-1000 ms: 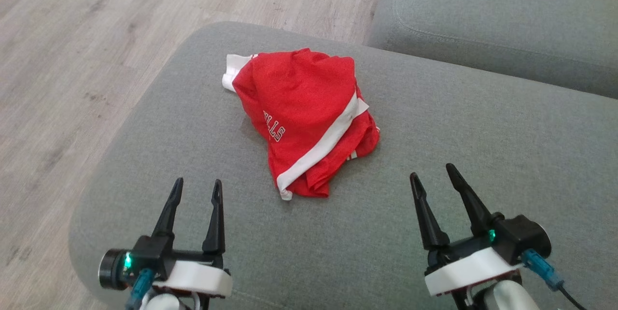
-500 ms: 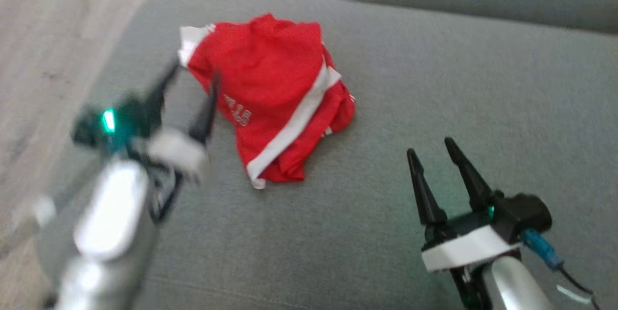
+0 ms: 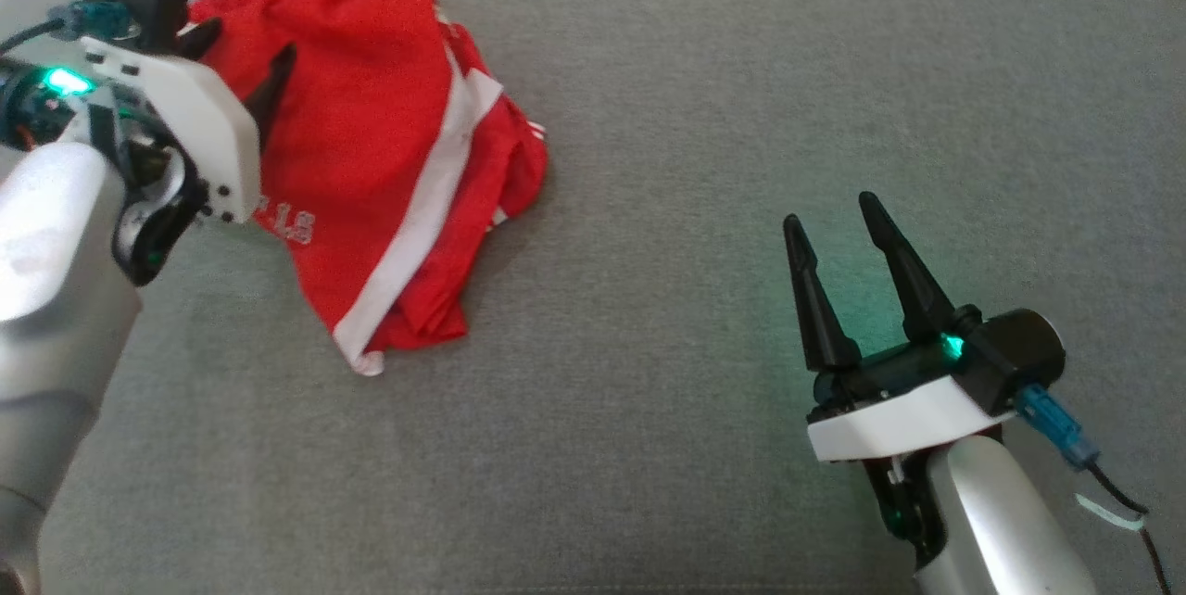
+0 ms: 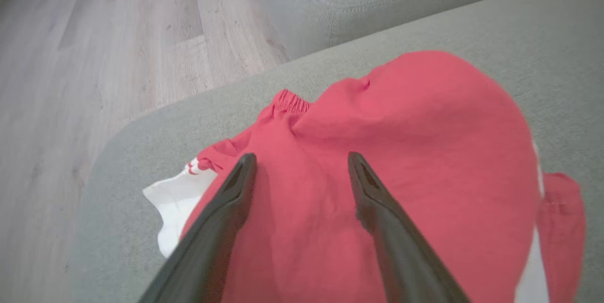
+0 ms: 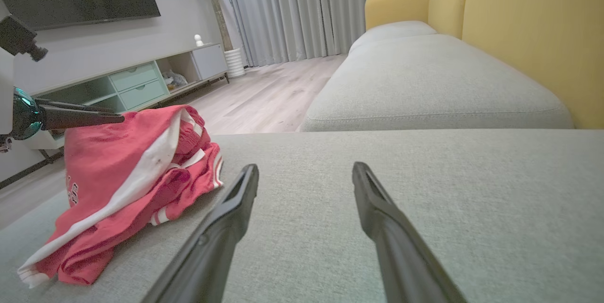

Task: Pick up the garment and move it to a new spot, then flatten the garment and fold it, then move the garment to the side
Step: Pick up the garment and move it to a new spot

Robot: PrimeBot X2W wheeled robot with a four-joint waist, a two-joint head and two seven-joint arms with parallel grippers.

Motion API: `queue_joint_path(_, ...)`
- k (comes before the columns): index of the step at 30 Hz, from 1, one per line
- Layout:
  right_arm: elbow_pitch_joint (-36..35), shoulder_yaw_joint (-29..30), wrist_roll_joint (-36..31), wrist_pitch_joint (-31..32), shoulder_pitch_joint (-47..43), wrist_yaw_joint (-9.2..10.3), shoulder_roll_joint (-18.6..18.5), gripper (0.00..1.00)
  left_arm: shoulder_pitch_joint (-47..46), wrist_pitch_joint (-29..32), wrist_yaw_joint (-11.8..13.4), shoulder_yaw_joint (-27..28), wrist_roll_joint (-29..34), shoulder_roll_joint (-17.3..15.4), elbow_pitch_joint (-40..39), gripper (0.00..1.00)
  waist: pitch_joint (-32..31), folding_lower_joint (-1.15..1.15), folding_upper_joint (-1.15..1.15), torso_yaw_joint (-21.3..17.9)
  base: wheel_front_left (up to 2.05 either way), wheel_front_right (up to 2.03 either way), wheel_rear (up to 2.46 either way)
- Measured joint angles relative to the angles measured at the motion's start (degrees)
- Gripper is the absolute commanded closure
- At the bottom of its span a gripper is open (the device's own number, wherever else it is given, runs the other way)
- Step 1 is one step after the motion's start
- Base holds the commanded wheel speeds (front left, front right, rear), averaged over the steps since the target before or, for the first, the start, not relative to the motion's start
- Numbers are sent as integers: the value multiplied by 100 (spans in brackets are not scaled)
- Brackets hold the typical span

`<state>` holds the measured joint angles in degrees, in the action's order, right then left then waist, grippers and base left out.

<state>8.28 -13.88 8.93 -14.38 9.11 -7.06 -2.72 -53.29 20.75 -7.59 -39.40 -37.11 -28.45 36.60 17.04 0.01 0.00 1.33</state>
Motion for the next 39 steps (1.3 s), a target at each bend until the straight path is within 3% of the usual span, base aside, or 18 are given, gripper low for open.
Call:
queue_joint_path(5, -10, 48, 24, 0, 0, 1, -3, 0, -115, 141, 0, -355, -322, -78, 336, 0, 131, -1, 0, -189, 0, 0, 0)
queue_joint_path(6, -10, 48, 23, 0, 0, 1, -3, 0, -129, 130, 0, -383, -417, -78, 372, 84, 134, 0, 0, -203, 0, 0, 0)
queue_joint_path(7, -9, 51, 22, 0, 0, 1, -3, 0, -149, 118, 0, -417, -506, -77, 408, 100, 125, 0, 0, -206, 0, 0, 0)
queue_joint_path(14, 19, 64, 8, 0, -1, 1, -3, 0, -207, -341, 0, -633, -746, -77, 475, 100, -47, -2, 0, -184, 0, 0, 0)
queue_joint_path(27, 96, 104, 9, 0, -75, 1, -3, 0, -637, -3116, 0, -343, -992, 180, -110, 100, -658, -2, 0, -47, 0, 0, 0)
queue_joint_path(39, 97, 236, 126, -1, -170, 1, -3, 0, -751, -3477, 0, -549, -1148, 409, -1365, 100, -849, -2, 0, -312, 0, 0, 0)
